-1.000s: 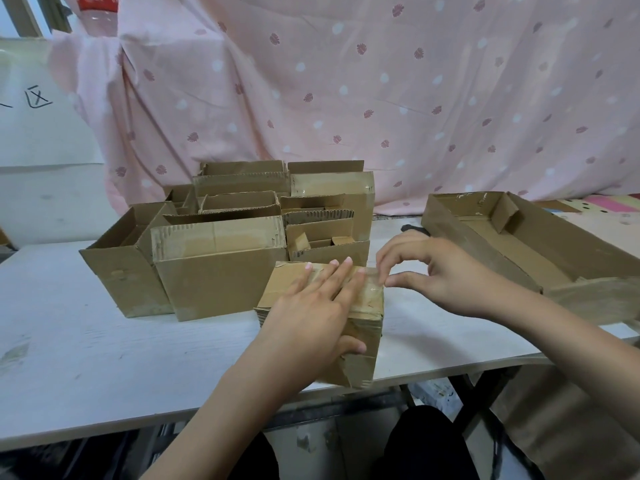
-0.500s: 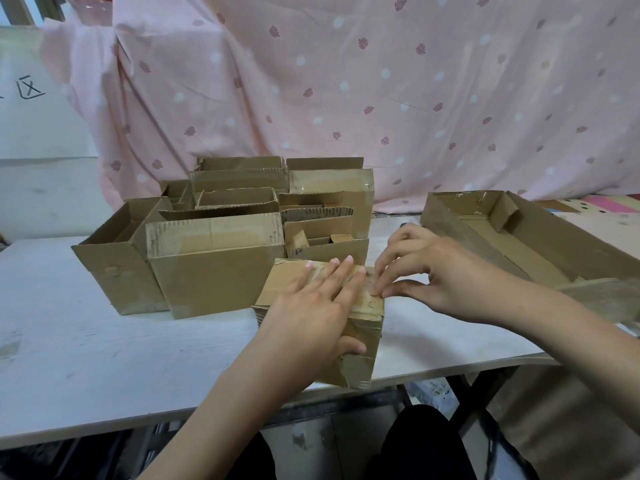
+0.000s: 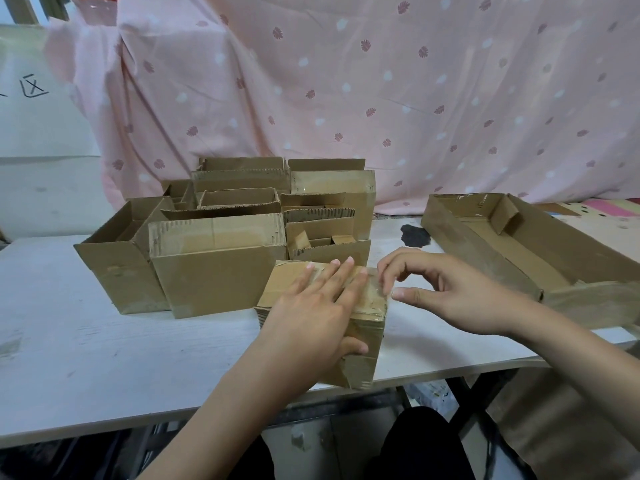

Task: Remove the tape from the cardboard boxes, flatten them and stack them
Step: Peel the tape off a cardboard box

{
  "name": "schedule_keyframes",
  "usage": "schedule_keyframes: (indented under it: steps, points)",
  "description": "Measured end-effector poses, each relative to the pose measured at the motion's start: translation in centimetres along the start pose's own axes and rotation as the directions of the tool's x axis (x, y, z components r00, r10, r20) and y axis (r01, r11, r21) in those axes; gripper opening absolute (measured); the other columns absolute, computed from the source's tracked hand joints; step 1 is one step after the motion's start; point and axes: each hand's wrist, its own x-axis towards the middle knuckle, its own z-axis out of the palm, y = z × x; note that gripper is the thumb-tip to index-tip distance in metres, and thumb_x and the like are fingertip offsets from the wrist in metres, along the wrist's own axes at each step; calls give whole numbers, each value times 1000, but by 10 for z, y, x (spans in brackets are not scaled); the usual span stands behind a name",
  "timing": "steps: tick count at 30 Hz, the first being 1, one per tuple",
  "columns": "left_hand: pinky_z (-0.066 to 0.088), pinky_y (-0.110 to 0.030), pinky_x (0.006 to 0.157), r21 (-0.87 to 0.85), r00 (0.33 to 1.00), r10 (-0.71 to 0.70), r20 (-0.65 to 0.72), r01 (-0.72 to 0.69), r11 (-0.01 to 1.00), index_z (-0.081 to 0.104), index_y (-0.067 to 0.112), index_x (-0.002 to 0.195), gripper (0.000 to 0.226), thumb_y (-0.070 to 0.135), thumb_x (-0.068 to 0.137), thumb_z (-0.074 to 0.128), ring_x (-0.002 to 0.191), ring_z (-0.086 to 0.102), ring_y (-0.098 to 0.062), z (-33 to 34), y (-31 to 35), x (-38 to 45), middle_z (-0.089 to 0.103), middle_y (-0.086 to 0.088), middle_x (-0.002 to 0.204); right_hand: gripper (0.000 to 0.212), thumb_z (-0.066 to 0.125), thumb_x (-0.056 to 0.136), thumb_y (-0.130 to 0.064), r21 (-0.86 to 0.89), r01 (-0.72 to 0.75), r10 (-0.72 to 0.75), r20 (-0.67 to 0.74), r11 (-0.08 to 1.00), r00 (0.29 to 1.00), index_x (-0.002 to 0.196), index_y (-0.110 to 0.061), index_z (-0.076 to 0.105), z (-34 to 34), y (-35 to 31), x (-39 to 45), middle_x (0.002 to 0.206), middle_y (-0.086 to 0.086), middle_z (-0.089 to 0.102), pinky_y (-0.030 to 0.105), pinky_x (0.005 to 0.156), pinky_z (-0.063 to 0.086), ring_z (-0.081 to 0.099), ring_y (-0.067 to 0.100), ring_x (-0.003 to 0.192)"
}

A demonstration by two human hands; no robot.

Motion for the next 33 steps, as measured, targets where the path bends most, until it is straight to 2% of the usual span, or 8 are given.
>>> schedule_keyframes:
  steps: [5,8,11,17,21,24,28,33]
  points:
    - [-5,-39,124,21,1000,-7,21,7,1000,-12,22,157,94,65,94,43,152,-14,-17,1,0,5,-18,-2,165,50,55,100,-29,-177,-43,49,34,983,998,143,-48,38,3,-12,-8,120,-23,48,11,96,34,45,7,113]
    - [-4,-40,124,26,1000,-12,29,12,1000,-14,22,156,95,65,94,42,152,-14,-17,1,2,6,-18,-2,164,27,60,98,-35,-365,73,-74,11,928,997,125,-39,62,5,-15,-6,114,-19,49,15,98,33,45,10,113]
    - [-5,-40,124,24,999,-25,27,24,999,-14,21,156,95,64,94,43,152,-14,-16,1,3,5,-18,-2,164,8,72,89,-38,-373,88,-118,-59,924,991,96,-33,71,4,-17,-4,106,-20,54,15,93,35,48,7,107]
    - [-5,-41,124,25,999,-30,44,28,999,-13,21,157,93,63,94,42,152,-15,-17,-1,4,4,-19,-3,164,13,64,96,-24,-272,-100,113,31,957,993,89,-35,63,-2,-19,-6,103,-24,53,9,86,34,47,-1,108]
    - [-5,-40,124,22,999,-32,40,31,999,-14,21,156,93,64,95,41,152,-14,-17,-2,4,2,-19,-3,164,13,59,99,-20,-171,-118,135,95,978,986,93,-31,62,-4,-18,-6,106,-18,55,16,88,39,54,7,105]
    - [-4,-41,124,24,998,-46,33,45,999,-13,21,157,93,64,95,42,152,-13,-18,-1,4,4,-18,-4,164,12,62,97,-30,-96,-126,128,8,987,992,106,-38,64,0,-21,-6,110,-16,54,22,92,41,52,11,108]
    - [-5,-42,123,31,998,-55,31,54,998,-13,19,157,93,63,95,42,152,-13,-20,1,6,6,-18,-6,164,24,65,91,-45,-347,-79,43,-111,934,993,114,-42,68,15,-26,-15,113,-23,48,13,95,32,43,-1,112]
    - [-4,-42,123,40,997,-73,13,73,997,-12,18,157,93,63,95,41,152,-12,-20,2,9,7,-18,-7,164,12,72,90,-33,-500,-86,-29,-218,862,975,100,-29,75,28,-26,-19,100,-17,49,35,89,42,47,8,96]
